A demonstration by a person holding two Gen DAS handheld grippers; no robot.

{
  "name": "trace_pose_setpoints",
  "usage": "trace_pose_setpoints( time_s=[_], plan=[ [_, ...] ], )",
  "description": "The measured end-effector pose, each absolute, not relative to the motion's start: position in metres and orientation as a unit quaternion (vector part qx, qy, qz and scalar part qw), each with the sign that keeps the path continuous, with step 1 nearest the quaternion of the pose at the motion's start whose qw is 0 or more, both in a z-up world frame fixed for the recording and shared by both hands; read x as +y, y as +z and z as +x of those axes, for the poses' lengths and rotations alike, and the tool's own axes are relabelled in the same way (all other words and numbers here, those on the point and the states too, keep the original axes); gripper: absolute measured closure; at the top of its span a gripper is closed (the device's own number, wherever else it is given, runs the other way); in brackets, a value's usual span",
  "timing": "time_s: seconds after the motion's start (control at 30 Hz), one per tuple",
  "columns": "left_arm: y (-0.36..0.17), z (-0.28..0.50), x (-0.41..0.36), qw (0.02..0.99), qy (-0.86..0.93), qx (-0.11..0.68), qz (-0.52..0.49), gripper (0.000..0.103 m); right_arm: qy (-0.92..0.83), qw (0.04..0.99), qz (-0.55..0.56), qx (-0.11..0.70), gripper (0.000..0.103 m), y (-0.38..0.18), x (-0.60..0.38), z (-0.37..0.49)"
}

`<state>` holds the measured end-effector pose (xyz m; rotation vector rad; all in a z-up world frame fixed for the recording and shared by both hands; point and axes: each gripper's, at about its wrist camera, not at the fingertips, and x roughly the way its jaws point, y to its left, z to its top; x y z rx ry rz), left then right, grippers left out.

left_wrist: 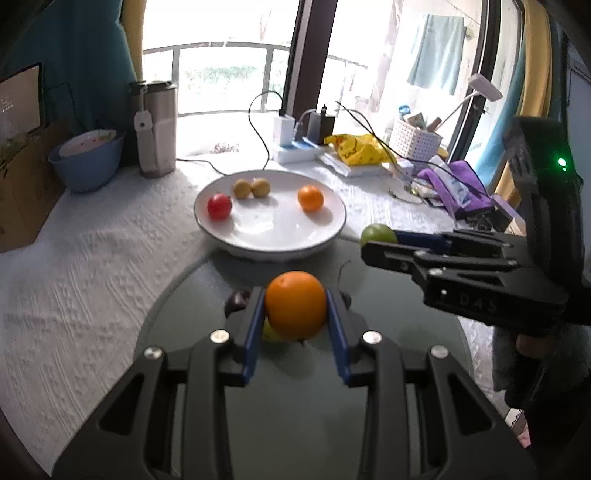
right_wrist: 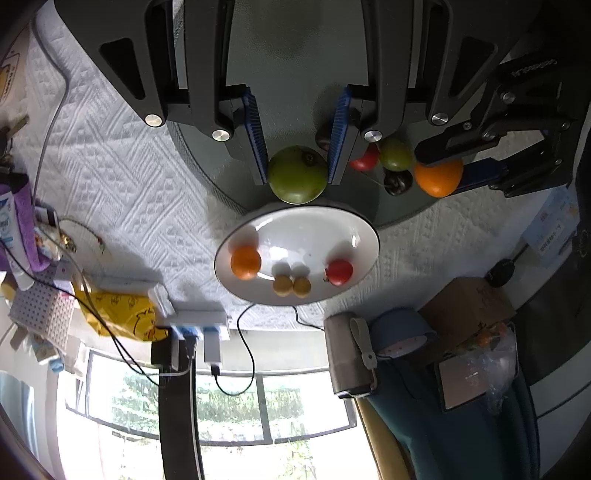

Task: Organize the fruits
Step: 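Place the orange and green plum on the plate and open both grippers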

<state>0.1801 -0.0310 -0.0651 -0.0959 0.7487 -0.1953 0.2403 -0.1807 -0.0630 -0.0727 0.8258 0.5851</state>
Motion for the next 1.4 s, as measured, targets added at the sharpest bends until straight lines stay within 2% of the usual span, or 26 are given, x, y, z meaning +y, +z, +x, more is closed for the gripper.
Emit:
trace_pose_setpoints(
  time_s=[0.53, 1.4],
  plan=[
    [-0.057, 0.232, -0.012, 0.933, -0.085, 0.347, -0.034, 0.069, 0.285, 0.875, -0.043, 0.389, 0.068, -0.048, -0.166, 0.271],
    [-0.096, 0.31, 0.017, 0.917, -0.073, 0.387, -0.066, 0.068, 0.304, 0.848, -0.051, 0.431, 0.068, -0.095, -0.117, 0.354]
  ],
)
